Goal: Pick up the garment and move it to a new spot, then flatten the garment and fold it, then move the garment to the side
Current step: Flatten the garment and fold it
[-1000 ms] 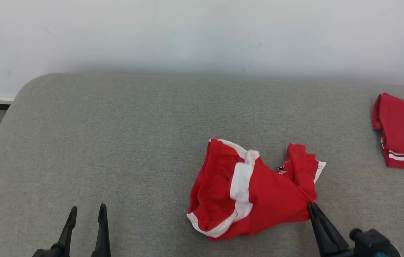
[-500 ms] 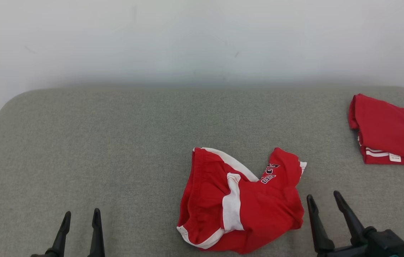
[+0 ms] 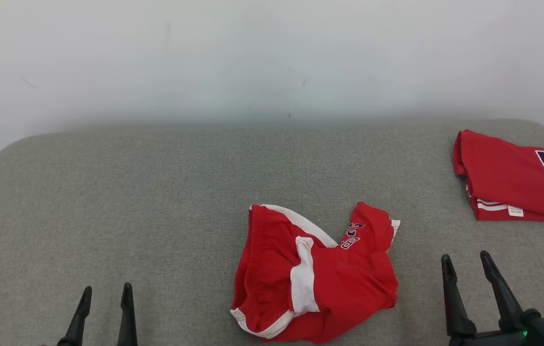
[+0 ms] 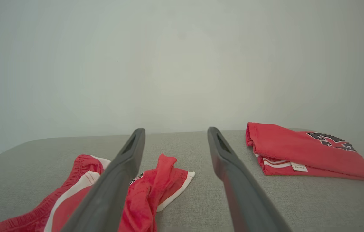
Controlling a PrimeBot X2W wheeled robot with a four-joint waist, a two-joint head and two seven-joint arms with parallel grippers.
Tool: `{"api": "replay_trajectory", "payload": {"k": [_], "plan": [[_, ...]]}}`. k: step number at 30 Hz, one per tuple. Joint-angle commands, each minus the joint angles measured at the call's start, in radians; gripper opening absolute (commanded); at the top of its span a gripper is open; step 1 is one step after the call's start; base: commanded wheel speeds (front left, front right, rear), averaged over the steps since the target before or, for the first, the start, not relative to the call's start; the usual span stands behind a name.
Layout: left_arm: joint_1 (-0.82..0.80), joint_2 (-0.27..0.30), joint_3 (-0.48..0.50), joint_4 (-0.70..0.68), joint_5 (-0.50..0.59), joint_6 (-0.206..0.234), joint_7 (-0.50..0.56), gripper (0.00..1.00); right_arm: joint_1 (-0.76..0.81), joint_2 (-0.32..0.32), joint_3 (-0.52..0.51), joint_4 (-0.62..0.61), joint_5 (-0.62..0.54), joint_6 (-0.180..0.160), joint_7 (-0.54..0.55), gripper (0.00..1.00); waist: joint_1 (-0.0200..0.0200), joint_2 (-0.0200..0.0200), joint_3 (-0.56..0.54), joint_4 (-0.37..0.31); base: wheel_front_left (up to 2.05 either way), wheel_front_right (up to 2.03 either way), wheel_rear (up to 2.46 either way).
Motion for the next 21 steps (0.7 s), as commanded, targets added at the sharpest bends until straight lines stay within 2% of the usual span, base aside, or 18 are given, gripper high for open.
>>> {"api": "replay_trajectory", "payload": {"k": [1, 8, 21], "plan": [[0.013, 0.007, 0.002, -0.005, 0.012, 0.001, -0.003, 1.0, 0.016, 0.006, -0.01, -0.007, -0.007, -0.003, 0.0, 1.0, 0.0001, 0.0, 0.0, -0.001, 0.0, 0.0, 0.0], [0.024, 0.014, 0.004, -0.012, 0.015, 0.001, -0.003, 1.0, 0.057, 0.029, -0.048, -0.012, -0.008, -0.003, 0.0, 1.0, 0.0001, 0.0, -0.002, 0.0, 0.0, 0.0, 0.0], [0.028, 0.029, -0.017, -0.003, 0.013, 0.001, -0.003, 1.0, 0.052, 0.045, -0.053, -0.003, -0.016, -0.003, 0.0, 1.0, 0.0001, 0.0, 0.004, 0.01, 0.0, 0.0, 0.0]]}}
